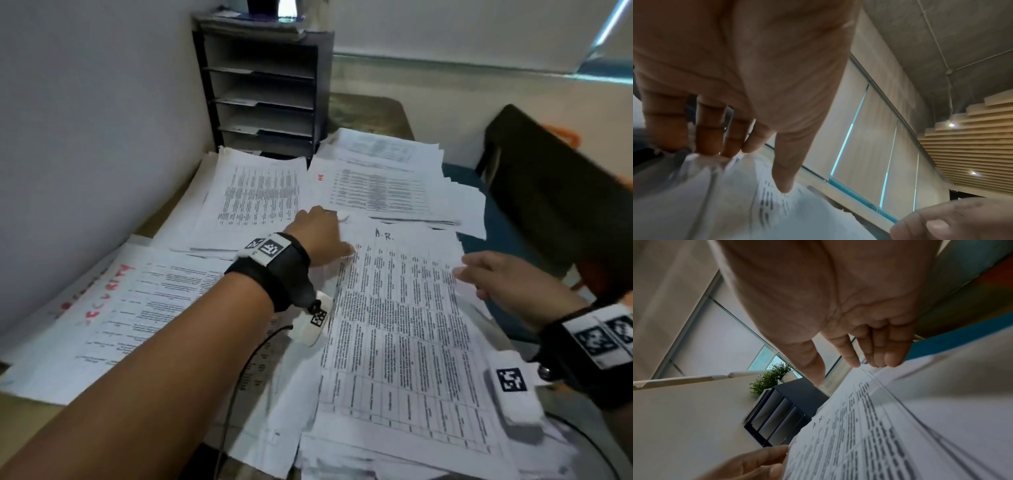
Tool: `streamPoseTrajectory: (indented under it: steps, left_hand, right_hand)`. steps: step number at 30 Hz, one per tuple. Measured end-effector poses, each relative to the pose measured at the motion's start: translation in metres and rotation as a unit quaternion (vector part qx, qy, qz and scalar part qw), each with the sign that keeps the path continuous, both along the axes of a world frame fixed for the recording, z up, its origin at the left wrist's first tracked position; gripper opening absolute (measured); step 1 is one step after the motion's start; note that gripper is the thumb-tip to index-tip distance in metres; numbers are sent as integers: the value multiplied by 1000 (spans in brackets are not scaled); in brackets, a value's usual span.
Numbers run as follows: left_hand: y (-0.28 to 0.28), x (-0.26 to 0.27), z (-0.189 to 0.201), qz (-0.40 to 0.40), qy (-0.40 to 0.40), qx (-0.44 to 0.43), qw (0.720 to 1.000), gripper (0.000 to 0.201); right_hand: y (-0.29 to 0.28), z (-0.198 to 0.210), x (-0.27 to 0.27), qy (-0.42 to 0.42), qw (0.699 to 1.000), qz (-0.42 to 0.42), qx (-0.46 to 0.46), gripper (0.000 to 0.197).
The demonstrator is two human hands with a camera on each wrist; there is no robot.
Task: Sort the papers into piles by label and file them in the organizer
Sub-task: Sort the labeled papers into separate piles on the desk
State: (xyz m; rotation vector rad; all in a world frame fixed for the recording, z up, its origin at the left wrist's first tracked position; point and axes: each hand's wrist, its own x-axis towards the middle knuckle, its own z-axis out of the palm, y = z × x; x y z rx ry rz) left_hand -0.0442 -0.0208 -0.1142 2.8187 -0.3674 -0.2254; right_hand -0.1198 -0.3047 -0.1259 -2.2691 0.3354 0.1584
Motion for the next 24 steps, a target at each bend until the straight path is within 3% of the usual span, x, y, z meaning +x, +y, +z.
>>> streamPoseTrajectory:
  steps: [4, 14, 20, 24]
  left_hand:
    - [-5, 8, -3, 21, -25, -15, 999, 52]
    - [-8, 25, -14, 14, -41, -113, 993, 48]
    - [1, 28, -17, 27, -60, -174, 983, 3]
    - [0, 29, -15, 28, -85, -212, 973, 9]
  right_hand:
    - [0, 0, 1, 6, 999, 21, -29, 57]
    - [3, -6, 2, -19, 999, 33, -3, 42]
    - [4, -10, 2, -43, 998, 1, 34, 33]
    - [7, -9, 2, -76, 990, -37, 110, 42]
